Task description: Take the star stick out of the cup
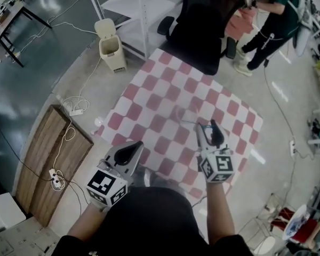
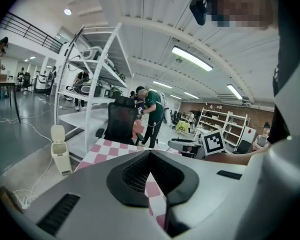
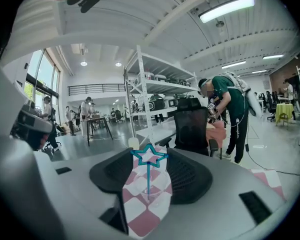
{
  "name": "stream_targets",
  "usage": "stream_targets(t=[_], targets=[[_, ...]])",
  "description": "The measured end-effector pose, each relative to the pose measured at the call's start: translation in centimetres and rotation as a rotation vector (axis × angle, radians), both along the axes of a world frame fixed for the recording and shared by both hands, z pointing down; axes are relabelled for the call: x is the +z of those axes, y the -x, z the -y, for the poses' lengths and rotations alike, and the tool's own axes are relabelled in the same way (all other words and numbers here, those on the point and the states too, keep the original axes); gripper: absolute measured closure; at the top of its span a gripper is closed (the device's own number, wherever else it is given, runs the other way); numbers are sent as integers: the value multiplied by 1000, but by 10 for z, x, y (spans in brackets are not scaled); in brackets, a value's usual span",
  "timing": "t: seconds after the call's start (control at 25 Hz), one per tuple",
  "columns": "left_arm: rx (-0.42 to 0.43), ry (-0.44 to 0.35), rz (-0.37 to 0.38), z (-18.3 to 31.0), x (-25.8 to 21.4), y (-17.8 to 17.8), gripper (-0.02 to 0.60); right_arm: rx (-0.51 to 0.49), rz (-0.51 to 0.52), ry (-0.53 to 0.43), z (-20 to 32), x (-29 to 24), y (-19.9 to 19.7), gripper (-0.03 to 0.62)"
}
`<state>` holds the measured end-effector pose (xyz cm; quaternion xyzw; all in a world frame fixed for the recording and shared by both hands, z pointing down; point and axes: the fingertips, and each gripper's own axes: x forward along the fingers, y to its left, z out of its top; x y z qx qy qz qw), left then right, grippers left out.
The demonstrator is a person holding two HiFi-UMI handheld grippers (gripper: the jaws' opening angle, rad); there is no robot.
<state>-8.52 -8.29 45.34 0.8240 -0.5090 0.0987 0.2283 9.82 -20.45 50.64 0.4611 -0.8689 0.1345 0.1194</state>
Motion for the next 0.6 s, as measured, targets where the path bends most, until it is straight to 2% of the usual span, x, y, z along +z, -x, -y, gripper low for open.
stream_targets(t=[0.2,0.6], targets=[[47,-26,-20,8,-8,-2,541,6,12,-67,-8,-41,3,373],[159,-80,-75,33,-26,-9,541,119,48,-182,-33,-115,-19,373]])
